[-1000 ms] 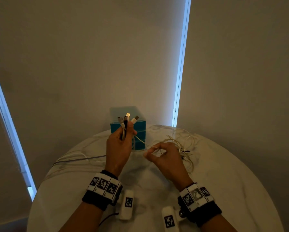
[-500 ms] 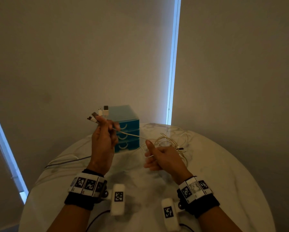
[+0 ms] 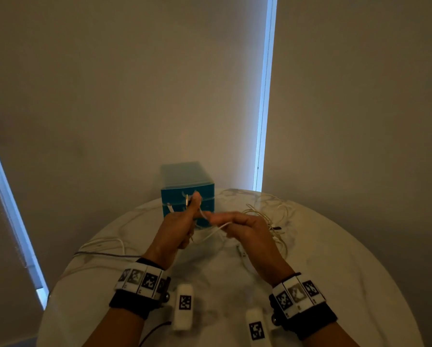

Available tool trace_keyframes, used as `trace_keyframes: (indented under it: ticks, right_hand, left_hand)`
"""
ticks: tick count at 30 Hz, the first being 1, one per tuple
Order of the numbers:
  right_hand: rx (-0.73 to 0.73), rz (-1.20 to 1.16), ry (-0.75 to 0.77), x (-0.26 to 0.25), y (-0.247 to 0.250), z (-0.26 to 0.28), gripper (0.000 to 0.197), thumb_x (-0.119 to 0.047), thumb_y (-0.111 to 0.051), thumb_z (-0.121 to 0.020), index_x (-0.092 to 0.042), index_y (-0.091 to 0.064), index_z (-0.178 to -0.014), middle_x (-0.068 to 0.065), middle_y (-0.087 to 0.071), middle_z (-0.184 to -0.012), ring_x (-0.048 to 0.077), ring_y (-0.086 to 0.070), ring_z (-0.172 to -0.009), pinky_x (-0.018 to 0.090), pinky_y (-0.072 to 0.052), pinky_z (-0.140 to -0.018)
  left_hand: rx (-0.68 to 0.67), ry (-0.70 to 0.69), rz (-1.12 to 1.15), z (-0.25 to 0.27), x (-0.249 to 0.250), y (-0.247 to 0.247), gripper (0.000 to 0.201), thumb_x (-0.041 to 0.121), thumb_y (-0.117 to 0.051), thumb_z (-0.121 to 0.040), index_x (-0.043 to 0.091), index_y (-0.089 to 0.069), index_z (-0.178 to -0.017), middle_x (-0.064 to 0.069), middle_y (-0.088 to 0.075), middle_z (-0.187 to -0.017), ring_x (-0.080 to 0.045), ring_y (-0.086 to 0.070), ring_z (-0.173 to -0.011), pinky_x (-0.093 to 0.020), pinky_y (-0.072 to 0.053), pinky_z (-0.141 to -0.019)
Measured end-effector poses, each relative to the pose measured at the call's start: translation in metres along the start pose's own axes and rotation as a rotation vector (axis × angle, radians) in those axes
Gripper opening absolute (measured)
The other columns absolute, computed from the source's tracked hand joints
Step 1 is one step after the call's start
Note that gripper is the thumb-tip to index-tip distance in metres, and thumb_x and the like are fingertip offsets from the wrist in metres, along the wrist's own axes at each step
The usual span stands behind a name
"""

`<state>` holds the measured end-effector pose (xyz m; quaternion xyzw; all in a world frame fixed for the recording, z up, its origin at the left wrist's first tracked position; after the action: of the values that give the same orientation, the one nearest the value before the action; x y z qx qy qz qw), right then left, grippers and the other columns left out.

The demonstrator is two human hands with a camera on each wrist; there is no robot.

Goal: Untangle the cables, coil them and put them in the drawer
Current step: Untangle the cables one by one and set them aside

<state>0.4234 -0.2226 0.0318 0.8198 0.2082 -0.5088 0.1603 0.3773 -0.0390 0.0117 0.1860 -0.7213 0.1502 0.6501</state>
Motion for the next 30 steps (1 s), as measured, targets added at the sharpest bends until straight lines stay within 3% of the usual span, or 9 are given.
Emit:
trace_keyframes:
  ticks: [4, 7, 10, 13, 16, 21, 23, 26, 30]
  right_hand:
    - [-0.151, 0.013, -0.248, 0.028, -0.014, 0.004, 0.038, 0.003, -0.053, -0.082, -0.007, -0.082, -0.103, 0.005, -0.081, -0.113, 0.022, -0.077, -0.11, 0.038, -0.063, -0.096]
    - [0.003, -0.295, -0.471, 0.051, -0.005, 0.004, 0.029, 0.001, -0.042, -0.093, -0.004, -0.07, -0.1, 0.012, -0.079, -0.118, 0.036, -0.074, -0.114, 0.058, -0.059, -0.099]
    - [0.104, -0.405, -0.61, 0.07, 0.005, 0.003, 0.047, -0.046, -0.05, -0.103, -0.006, -0.074, -0.11, 0.013, -0.081, -0.109, 0.034, -0.072, -0.113, 0.054, -0.054, -0.104]
    - [-0.037, -0.455, -0.651, 0.074, -0.003, 0.004, 0.082, -0.073, -0.043, -0.1, -0.001, -0.069, -0.13, 0.015, -0.08, -0.113, 0.034, -0.073, -0.103, 0.05, -0.059, -0.095]
    - [-0.009, -0.705, -0.505, 0.052, 0.0, 0.001, 0.062, -0.051, -0.05, -0.108, 0.0, -0.061, -0.14, 0.02, -0.071, -0.136, 0.035, -0.067, -0.129, 0.054, -0.044, -0.119]
    - [0.203, -0.847, -0.199, 0.028, 0.043, -0.014, 0.037, -0.023, -0.059, -0.108, -0.002, -0.066, -0.138, 0.012, -0.074, -0.131, 0.017, -0.074, -0.113, 0.027, -0.061, -0.086]
    - [0.187, -0.754, -0.194, 0.027, 0.041, -0.014, 0.035, -0.019, -0.06, -0.108, -0.003, -0.065, -0.138, 0.008, -0.075, -0.119, 0.011, -0.072, -0.092, 0.024, -0.06, -0.072]
    - [0.032, -0.539, -0.206, 0.023, 0.018, -0.008, 0.031, -0.012, -0.062, -0.105, -0.01, -0.066, -0.136, 0.01, -0.076, -0.121, 0.011, -0.065, -0.078, 0.023, -0.053, -0.064]
    - [-0.302, -0.07, -0.284, 0.032, -0.022, 0.008, 0.031, -0.001, -0.066, -0.099, -0.01, -0.069, -0.129, 0.012, -0.081, -0.113, 0.019, -0.067, -0.076, 0.026, -0.051, -0.063]
  left_hand:
    - [0.097, -0.143, 0.03, -0.006, 0.007, 0.01, 0.054, 0.065, -0.057, -0.1, 0.015, -0.076, -0.092, 0.015, -0.05, -0.053, -0.01, -0.034, -0.05, -0.026, -0.025, -0.047]
    - [-0.109, -0.205, -0.116, 0.002, 0.017, -0.004, 0.049, 0.065, -0.056, -0.101, 0.022, -0.07, -0.082, 0.006, -0.042, -0.058, -0.01, -0.032, -0.051, -0.027, -0.024, -0.048]
    - [-0.449, -0.273, -0.381, 0.027, 0.03, -0.037, 0.041, 0.048, -0.052, -0.108, 0.019, -0.068, -0.083, 0.016, -0.049, -0.054, 0.0, -0.044, -0.048, -0.016, -0.036, -0.05]
    - [-0.797, -0.241, -0.621, 0.049, 0.016, -0.069, 0.026, 0.03, -0.053, -0.112, 0.014, -0.071, -0.102, 0.03, -0.068, -0.078, 0.01, -0.065, -0.08, -0.009, -0.049, -0.082]
    - [-0.963, -0.225, -0.822, 0.055, -0.008, -0.078, 0.033, 0.048, -0.057, -0.108, 0.025, -0.076, -0.095, 0.026, -0.072, -0.093, 0.004, -0.066, -0.096, -0.026, -0.048, -0.102]
    - [-0.66, -0.196, -0.836, 0.021, -0.009, -0.045, 0.042, 0.063, -0.05, -0.104, 0.038, -0.082, -0.095, 0.022, -0.072, -0.109, 0.0, -0.064, -0.106, -0.03, -0.047, -0.104]
    - [-0.467, -0.143, -0.684, 0.007, -0.005, -0.028, 0.044, 0.06, -0.049, -0.105, 0.033, -0.083, -0.101, 0.022, -0.069, -0.098, -0.001, -0.063, -0.094, -0.023, -0.053, -0.088]
    - [-0.222, -0.051, -0.428, -0.002, -0.006, -0.01, 0.059, 0.075, -0.046, -0.098, 0.03, -0.084, -0.099, 0.004, -0.049, -0.072, -0.009, -0.047, -0.064, -0.023, -0.033, -0.05]
    - [-0.106, -0.063, -0.081, -0.004, -0.002, -0.001, 0.054, 0.075, -0.058, -0.093, 0.029, -0.086, -0.094, 0.004, -0.042, -0.061, -0.008, -0.033, -0.053, -0.027, -0.023, -0.05]
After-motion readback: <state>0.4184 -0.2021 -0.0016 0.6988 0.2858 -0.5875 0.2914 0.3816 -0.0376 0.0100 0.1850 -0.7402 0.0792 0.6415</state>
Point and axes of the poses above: each hand's wrist, its own z-axis away from the middle knuckle, its own y-axis out of the back of the hand, x = y × z, the point moved 8 cm from there along -z, towards the middle knuckle
